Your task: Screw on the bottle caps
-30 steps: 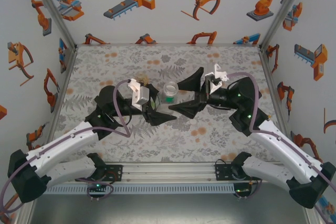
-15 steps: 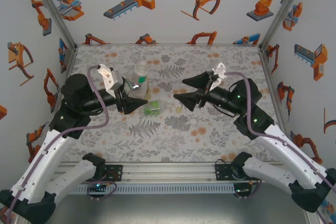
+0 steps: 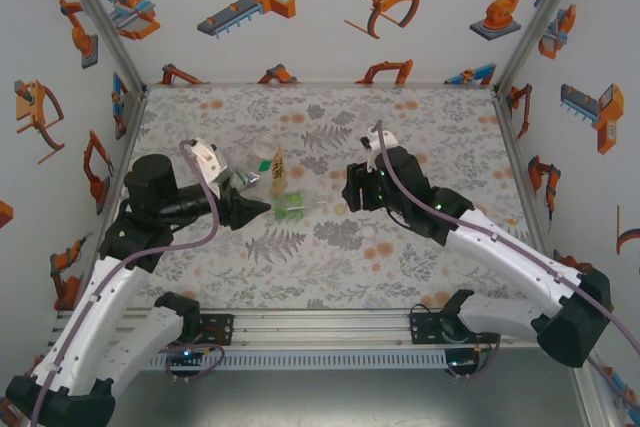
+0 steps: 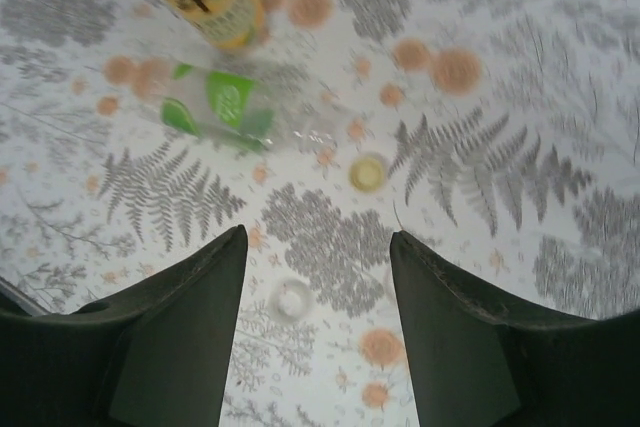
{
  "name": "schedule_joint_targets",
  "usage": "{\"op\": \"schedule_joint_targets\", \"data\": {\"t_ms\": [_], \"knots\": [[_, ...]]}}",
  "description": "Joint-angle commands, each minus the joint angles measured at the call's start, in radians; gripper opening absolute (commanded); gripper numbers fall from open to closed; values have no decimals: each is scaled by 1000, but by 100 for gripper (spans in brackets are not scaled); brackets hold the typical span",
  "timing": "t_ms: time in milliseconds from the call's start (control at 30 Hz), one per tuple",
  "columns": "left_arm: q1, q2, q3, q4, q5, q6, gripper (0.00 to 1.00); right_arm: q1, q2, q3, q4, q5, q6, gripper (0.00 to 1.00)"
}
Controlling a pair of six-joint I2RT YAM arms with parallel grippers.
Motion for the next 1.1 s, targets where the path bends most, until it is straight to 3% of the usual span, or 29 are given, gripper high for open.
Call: {"op": "schedule_joint_targets", "data": {"t_ms": [0, 467, 1067], "knots": [[11, -28, -16, 61, 3, 18, 0, 4, 48, 3, -146, 80, 117, 58], [26, -43, -24, 54, -18, 21, 0, 4, 324, 11, -221, 52, 196, 60], [27, -31, -23, 62, -13, 5, 0, -29, 432, 4, -182, 72, 163, 60]]}}
